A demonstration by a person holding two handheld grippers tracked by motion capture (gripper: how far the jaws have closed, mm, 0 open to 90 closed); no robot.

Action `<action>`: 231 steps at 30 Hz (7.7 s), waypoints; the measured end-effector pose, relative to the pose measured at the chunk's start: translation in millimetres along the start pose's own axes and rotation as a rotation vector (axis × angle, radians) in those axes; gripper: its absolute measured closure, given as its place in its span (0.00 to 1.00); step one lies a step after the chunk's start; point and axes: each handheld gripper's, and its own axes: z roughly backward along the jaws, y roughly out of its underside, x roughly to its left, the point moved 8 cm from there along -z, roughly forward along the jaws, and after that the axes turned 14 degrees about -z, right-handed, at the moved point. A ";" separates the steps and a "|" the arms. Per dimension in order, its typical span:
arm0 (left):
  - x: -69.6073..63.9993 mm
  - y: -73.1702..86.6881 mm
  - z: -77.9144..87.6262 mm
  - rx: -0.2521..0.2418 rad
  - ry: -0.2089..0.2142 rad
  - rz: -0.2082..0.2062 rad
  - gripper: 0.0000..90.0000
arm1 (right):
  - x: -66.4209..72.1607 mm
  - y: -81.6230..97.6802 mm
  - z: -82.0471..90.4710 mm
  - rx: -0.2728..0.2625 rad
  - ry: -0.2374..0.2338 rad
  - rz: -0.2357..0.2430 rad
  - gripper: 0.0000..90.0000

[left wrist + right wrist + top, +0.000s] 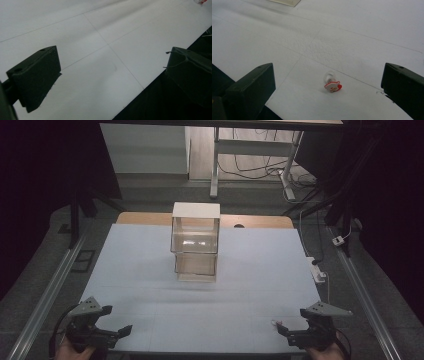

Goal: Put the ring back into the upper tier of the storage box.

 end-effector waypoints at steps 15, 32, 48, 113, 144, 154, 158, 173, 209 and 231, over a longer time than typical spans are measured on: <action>-2.0 -0.8 -0.1 -0.007 0.017 -0.012 0.00 | 0.8 2.3 -5.6 0.055 0.000 0.004 0.00; -2.0 -0.7 -0.9 -0.003 0.027 -0.005 0.00 | 8.0 2.0 -14.8 0.102 -0.023 0.018 0.00; -1.7 -0.5 -1.2 -0.001 0.030 -0.003 0.00 | 9.7 -2.2 -33.0 0.146 -0.006 0.034 0.00; -1.5 -0.2 -2.3 0.006 0.044 0.003 0.00 | -12.4 7.1 -53.9 0.361 0.037 0.204 0.78; -1.6 0.0 -2.4 0.004 0.068 0.015 0.00 | 61.1 -54.0 -33.2 0.108 -0.266 0.191 0.78; -1.5 0.0 -2.4 0.003 0.067 0.016 0.00 | 83.5 -74.5 -31.5 0.067 -0.331 0.202 0.77; -1.4 0.0 -2.5 0.003 0.067 0.016 0.00 | 92.7 -84.8 -31.6 0.046 -0.354 0.209 0.77; -1.0 -0.2 -2.5 0.001 0.068 0.017 0.00 | 114.9 -112.6 -43.6 0.029 -0.385 0.224 0.77; -1.1 0.0 -2.1 -0.002 0.076 0.017 0.00 | 161.0 -179.9 -65.6 -0.020 -0.421 0.266 0.77; -1.1 0.1 -1.9 -0.004 0.080 0.018 0.00 | 195.0 -216.2 -97.5 -0.029 -0.401 0.308 0.77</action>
